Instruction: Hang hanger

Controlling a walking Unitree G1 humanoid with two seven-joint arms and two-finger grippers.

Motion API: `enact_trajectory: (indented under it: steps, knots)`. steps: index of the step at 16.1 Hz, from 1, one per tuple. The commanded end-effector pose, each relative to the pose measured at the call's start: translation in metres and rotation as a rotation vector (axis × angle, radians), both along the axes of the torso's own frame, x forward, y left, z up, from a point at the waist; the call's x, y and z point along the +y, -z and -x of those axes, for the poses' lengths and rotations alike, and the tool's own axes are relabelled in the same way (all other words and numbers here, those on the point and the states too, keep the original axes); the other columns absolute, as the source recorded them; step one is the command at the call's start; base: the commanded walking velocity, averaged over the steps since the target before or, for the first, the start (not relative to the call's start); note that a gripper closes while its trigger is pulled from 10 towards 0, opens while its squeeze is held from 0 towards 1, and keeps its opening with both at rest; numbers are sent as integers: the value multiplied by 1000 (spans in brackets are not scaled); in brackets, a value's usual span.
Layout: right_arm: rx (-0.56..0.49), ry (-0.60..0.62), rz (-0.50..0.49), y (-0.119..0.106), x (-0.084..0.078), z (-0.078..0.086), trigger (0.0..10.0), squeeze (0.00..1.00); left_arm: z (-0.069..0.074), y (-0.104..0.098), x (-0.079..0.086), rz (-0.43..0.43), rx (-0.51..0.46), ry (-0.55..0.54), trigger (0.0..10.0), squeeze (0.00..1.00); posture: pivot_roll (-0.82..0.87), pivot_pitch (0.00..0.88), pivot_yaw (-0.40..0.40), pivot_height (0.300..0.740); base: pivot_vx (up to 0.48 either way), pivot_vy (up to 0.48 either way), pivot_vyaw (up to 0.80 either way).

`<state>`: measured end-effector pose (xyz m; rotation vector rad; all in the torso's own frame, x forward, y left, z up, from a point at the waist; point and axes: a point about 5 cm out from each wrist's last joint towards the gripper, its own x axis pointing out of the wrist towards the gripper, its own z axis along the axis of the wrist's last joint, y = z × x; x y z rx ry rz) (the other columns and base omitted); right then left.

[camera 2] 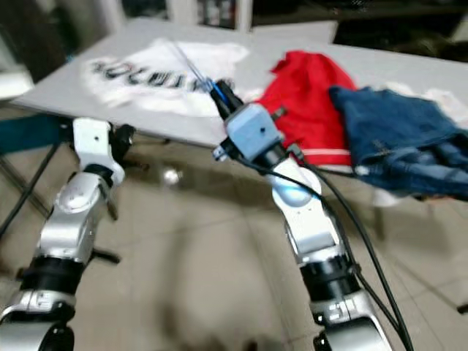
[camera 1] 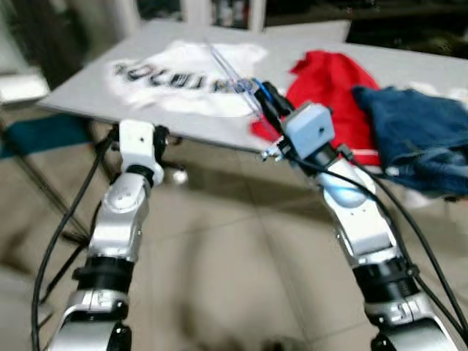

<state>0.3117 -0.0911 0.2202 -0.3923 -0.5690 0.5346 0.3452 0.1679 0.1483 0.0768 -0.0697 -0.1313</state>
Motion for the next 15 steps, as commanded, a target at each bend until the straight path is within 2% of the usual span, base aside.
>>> enact_trajectory:
  steps: [1,15]
  knots:
    - [-10,13,-17,-5,-5,-2,10000,0,-2,-5,-7,-22,-14,27,10000,0,-2,0,28,740,469,0,0]
    - [-11,10,-13,-5,-5,-1,10000,0,0,-4,-7,-23,-18,28,10000,0,0,0,26,740,467,0,0]
